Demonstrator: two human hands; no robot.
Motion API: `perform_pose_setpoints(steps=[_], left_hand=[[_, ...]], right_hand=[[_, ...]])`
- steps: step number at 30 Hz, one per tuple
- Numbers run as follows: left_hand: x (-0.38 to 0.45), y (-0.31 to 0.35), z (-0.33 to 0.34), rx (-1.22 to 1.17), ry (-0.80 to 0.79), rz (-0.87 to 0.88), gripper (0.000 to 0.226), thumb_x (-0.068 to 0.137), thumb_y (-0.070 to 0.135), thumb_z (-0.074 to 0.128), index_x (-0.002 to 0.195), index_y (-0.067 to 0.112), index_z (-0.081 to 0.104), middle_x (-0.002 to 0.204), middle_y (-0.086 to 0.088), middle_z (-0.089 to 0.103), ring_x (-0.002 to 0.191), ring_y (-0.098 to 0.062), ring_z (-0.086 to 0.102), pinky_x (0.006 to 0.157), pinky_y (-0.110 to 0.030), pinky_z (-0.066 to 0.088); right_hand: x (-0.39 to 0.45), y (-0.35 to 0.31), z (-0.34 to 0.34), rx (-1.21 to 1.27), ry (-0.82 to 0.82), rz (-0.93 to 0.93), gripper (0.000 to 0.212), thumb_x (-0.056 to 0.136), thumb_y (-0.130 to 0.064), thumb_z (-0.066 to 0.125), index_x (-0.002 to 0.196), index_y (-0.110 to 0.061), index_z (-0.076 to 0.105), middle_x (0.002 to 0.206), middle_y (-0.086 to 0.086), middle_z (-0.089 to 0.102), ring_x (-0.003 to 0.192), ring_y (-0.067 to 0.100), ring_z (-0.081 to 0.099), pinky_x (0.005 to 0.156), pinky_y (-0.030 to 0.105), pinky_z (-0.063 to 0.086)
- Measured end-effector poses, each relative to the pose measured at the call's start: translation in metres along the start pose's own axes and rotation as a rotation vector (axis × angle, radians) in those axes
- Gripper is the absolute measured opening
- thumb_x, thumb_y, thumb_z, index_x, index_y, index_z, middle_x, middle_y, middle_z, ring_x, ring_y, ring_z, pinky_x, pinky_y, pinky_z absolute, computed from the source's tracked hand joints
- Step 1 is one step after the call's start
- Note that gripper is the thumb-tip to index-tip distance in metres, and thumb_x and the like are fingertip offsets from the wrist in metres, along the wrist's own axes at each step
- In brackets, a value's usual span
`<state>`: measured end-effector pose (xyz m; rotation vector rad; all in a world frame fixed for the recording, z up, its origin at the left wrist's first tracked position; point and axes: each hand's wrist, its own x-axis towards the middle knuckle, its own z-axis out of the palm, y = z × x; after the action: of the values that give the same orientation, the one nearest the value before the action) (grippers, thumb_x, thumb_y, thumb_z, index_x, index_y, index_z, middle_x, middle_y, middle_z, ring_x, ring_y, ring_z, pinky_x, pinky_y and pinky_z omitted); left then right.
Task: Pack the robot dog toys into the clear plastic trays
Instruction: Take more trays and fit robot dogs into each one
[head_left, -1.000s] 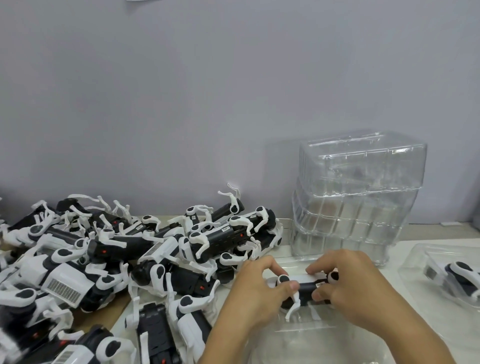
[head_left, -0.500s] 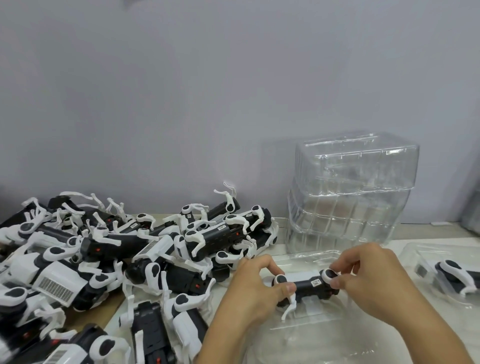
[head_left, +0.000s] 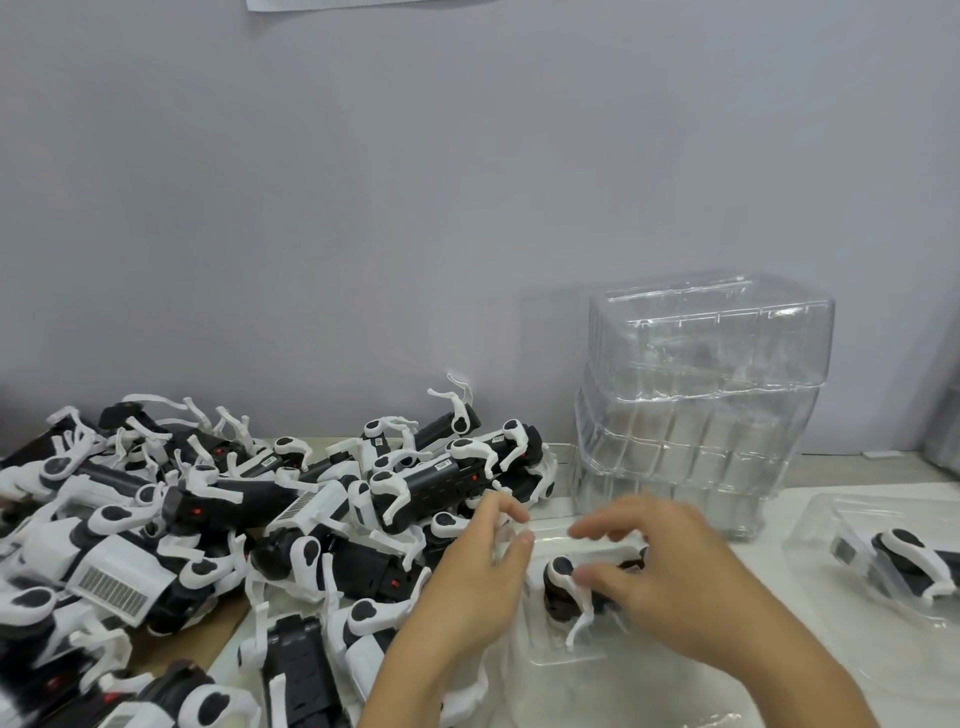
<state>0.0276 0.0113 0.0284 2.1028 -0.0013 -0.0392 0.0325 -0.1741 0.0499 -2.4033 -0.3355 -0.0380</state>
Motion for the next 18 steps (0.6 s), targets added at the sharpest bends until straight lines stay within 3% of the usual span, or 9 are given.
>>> perform_pose_setpoints(steps=[4,7,9,11,13,16,18], left_hand=[[0.004,-0.008,0.005,0.042,0.014,0.02,0.023,0.104,0.035,0.041,0.123,0.048,0.044,0.106,0.023,0.054,0.085,0.009,0.051,0.073,-0.011,0.039],[0.007,-0.01,0.008,0.045,0.004,0.008,0.02,0.105,0.035,0.039,0.118,0.047,0.049,0.09,0.027,0.053,0.07,0.011,0.048,0.064,-0.006,0.038],[0.008,-0.011,0.01,0.043,0.014,0.0,0.02,0.105,0.033,0.038,0.115,0.046,0.05,0.085,0.024,0.052,0.07,0.01,0.047,0.066,-0.007,0.038],[0.008,-0.01,0.011,0.065,0.026,-0.002,0.021,0.105,0.032,0.037,0.117,0.045,0.05,0.085,0.024,0.05,0.073,0.01,0.047,0.068,-0.007,0.037],[0.008,-0.008,0.011,0.093,0.038,-0.004,0.023,0.106,0.032,0.037,0.119,0.045,0.05,0.088,0.025,0.049,0.076,0.01,0.048,0.069,-0.008,0.036],[0.006,-0.006,0.011,0.147,0.045,0.0,0.026,0.105,0.032,0.037,0.121,0.047,0.05,0.1,0.02,0.055,0.074,0.006,0.05,0.069,-0.013,0.04],[0.004,-0.005,0.01,0.198,0.057,0.009,0.029,0.104,0.032,0.037,0.125,0.049,0.049,0.114,0.013,0.058,0.084,0.002,0.054,0.08,-0.023,0.047]], right_hand=[[0.005,-0.008,0.019,0.015,-0.054,0.001,0.029,0.077,-0.034,0.083,0.104,-0.037,0.073,0.1,-0.023,0.063,0.093,-0.007,0.057,0.075,0.01,0.043],[0.007,-0.006,0.023,0.027,0.018,0.039,0.029,0.076,-0.032,0.085,0.103,-0.034,0.075,0.096,-0.025,0.062,0.087,-0.011,0.056,0.069,0.007,0.041],[0.007,-0.007,0.025,0.018,0.024,0.048,0.03,0.075,-0.033,0.085,0.103,-0.034,0.076,0.095,-0.023,0.063,0.091,-0.008,0.059,0.077,0.013,0.047],[0.006,-0.008,0.025,-0.013,0.004,0.052,0.032,0.074,-0.037,0.086,0.104,-0.035,0.076,0.099,-0.021,0.064,0.096,-0.005,0.061,0.085,0.022,0.05],[0.006,-0.007,0.023,-0.011,-0.001,0.051,0.032,0.074,-0.037,0.086,0.105,-0.035,0.075,0.099,-0.021,0.064,0.097,-0.005,0.061,0.086,0.022,0.05],[0.007,-0.003,0.02,0.016,-0.036,0.017,0.03,0.075,-0.038,0.085,0.103,-0.035,0.076,0.096,-0.022,0.067,0.094,-0.011,0.06,0.078,0.011,0.046],[0.006,0.001,0.015,0.054,-0.058,0.013,0.024,0.078,-0.038,0.083,0.101,-0.037,0.076,0.095,-0.025,0.068,0.09,-0.02,0.057,0.07,0.003,0.043]])
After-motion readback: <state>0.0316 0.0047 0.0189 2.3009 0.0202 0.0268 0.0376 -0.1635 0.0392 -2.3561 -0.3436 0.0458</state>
